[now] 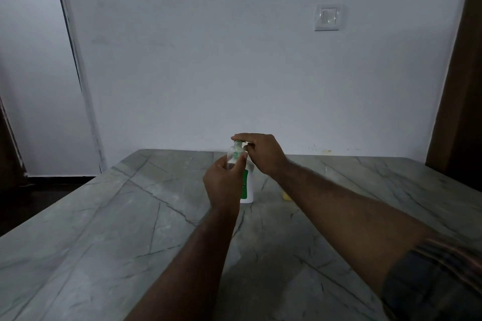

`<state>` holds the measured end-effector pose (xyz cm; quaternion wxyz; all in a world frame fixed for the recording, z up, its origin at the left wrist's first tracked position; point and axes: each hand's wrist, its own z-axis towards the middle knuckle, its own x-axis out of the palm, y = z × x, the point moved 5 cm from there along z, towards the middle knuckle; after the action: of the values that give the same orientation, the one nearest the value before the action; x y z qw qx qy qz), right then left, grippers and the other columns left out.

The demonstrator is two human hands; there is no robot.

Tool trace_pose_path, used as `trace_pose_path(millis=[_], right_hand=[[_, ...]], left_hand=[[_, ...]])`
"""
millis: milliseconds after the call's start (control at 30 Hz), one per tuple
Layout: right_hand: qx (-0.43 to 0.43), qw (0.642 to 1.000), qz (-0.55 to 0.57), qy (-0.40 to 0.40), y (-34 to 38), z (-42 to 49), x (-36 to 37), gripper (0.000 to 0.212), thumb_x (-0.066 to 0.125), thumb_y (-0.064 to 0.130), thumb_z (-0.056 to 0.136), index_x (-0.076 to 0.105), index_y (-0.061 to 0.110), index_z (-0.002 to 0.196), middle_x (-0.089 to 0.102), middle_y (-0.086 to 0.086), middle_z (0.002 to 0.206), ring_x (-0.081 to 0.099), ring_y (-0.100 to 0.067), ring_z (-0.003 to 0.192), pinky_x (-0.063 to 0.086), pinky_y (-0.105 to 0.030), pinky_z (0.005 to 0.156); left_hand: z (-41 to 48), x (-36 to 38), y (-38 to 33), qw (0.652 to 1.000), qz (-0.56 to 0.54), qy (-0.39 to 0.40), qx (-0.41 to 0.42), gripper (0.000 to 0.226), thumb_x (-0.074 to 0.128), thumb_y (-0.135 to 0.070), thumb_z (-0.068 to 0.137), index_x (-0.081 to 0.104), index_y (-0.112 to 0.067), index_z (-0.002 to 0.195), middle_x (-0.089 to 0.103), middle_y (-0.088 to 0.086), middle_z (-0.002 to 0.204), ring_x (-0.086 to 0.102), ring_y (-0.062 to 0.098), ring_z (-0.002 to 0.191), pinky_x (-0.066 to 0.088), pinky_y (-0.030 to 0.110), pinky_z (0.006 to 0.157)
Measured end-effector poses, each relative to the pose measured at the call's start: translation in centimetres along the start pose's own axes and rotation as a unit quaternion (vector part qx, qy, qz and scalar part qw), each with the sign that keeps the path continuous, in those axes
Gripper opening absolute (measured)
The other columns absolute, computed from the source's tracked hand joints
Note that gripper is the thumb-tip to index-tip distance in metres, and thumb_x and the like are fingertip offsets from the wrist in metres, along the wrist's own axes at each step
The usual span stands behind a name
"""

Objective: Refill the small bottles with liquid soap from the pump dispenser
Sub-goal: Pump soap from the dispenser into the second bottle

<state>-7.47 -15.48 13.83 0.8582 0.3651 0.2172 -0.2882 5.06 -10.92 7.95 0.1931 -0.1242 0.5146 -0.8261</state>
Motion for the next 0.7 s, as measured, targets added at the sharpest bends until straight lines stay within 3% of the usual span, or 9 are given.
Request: trace_pose_path(millis=[167, 367, 600, 700], right_hand=[[-0.019, 0.999, -0.032, -0.006, 0.34, -0.18, -0.06, 0.041, 0.043, -0.005, 0.091, 0.067, 0.013, 0.12, 0.066, -0.003, 0.126, 0.06, -0.017, 0.118, 0.043, -0.025, 0.105], [-0.036, 0.999, -0.039, 0.001, 0.49, -0.65, 0.26, 0.04, 0.044, -0.005, 0.091, 0.067, 0.01, 0.12, 0.066, -0.007, 0.126, 0.061, -0.02, 0.118, 0.044, -0.03, 0.107], [-0.037, 0.998, -0.049, 0.032, 0.62, -0.34, -0.01, 0.046, 0.042, -0.009, 0.088, 0.064, 0.011, 0.124, 0.063, -0.006, 0.13, 0.056, -0.017, 0.123, 0.037, -0.018, 0.104], [-0.038, 0.999, -0.032, 0.005, 0.45, -0.9, 0.24, 0.045, 0.044, -0.007, 0.087, 0.064, 0.011, 0.124, 0.064, -0.006, 0.128, 0.058, -0.019, 0.121, 0.041, -0.024, 0.107]], left_hand=[[0.01, 0.26, 0.05, 1.0, 0.016, 0.003, -0.005, 0.027, 0.069, -0.048, 0.087, 0.074, -0.023, 0.092, 0.06, -0.022, 0.067, 0.062, -0.003, 0.061, 0.037, 0.009, 0.049], [-0.06, 0.33, 0.45, 1.0, 0.024, 0.003, -0.007, 0.03, 0.069, -0.045, 0.088, 0.076, -0.016, 0.095, 0.066, -0.011, 0.076, 0.062, 0.0, 0.065, 0.04, 0.013, 0.053], [-0.08, 0.09, 0.28, 1.0, 0.015, 0.005, 0.003, 0.026, 0.07, -0.047, 0.087, 0.074, -0.021, 0.092, 0.072, -0.007, 0.08, 0.07, 0.009, 0.071, 0.051, 0.021, 0.058], [-0.07, 0.13, 0.23, 1.0, 0.009, 0.005, 0.004, 0.021, 0.072, -0.046, 0.086, 0.072, -0.025, 0.086, 0.069, -0.013, 0.071, 0.07, 0.007, 0.068, 0.051, 0.02, 0.056]])
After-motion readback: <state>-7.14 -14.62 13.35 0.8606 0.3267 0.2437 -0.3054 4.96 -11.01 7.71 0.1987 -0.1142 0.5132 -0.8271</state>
